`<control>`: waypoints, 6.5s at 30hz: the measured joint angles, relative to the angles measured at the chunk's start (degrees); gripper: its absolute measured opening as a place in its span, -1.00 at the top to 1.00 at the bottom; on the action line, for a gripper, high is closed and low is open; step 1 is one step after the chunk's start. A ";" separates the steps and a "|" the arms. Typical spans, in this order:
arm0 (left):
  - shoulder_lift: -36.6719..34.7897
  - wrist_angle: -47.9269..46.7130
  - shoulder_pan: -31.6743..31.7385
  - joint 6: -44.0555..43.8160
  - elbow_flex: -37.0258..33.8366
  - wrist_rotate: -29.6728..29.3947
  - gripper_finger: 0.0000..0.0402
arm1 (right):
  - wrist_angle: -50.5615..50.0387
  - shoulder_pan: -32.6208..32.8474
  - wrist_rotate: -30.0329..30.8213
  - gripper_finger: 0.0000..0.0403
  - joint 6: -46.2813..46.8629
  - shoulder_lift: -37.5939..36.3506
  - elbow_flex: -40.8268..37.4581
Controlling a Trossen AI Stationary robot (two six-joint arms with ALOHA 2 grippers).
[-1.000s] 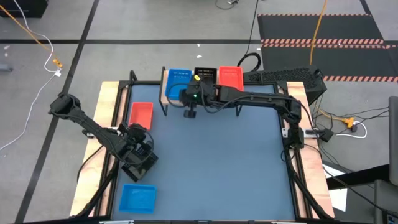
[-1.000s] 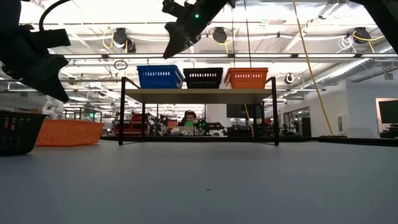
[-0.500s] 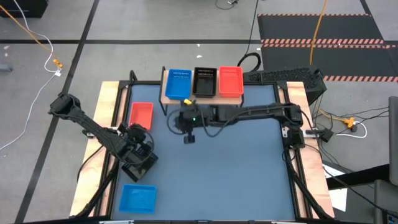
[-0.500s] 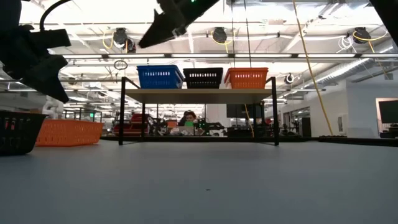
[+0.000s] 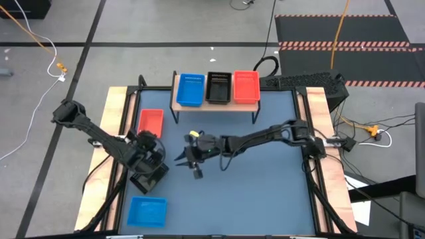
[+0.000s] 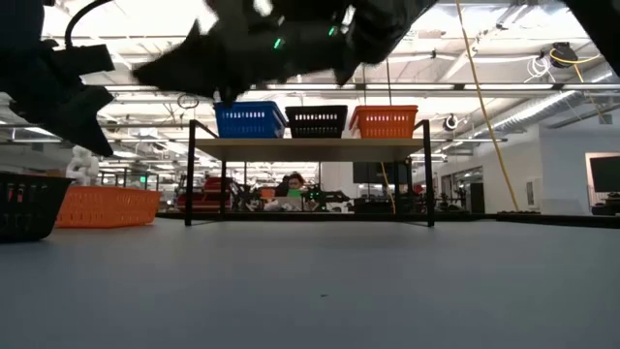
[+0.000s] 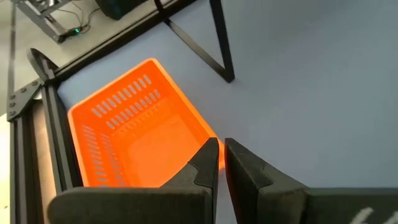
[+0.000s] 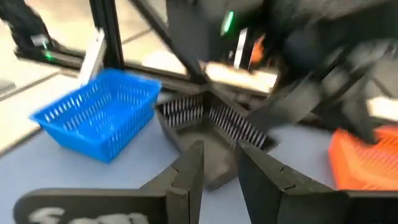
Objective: Stack baskets on shelf by color
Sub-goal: Stack the black bin on the stacked black bins on the shelf
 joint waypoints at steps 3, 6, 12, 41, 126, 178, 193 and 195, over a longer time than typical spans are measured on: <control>0.00 0.21 1.14 0.57 0.00 -0.30 0.85 | -0.84 1.28 0.09 0.57 -0.06 4.62 2.90; 0.02 0.90 1.71 1.35 0.00 -0.34 0.85 | -0.39 2.46 0.13 0.57 -1.60 7.89 5.79; 0.01 4.37 1.79 5.49 0.00 0.32 0.85 | 2.19 4.33 3.21 0.57 -6.34 10.42 7.48; 0.02 6.25 4.28 8.21 0.00 -1.02 0.85 | 1.01 3.48 6.15 -0.17 -24.84 11.86 8.66; 0.11 3.48 5.26 4.93 -1.64 2.63 0.85 | -33.90 4.45 17.99 0.29 8.44 -10.59 -6.29; 0.11 4.72 5.85 7.11 -1.64 1.91 0.85 | -21.00 -1.17 14.92 0.96 -52.75 -14.55 -21.87; 0.12 5.05 5.85 7.53 -1.64 1.92 0.85 | -20.54 6.44 10.57 0.97 -19.18 -24.39 -18.45; 0.12 5.15 5.85 7.52 -1.64 1.53 0.85 | -21.21 7.24 14.12 0.97 -13.28 -25.13 -15.17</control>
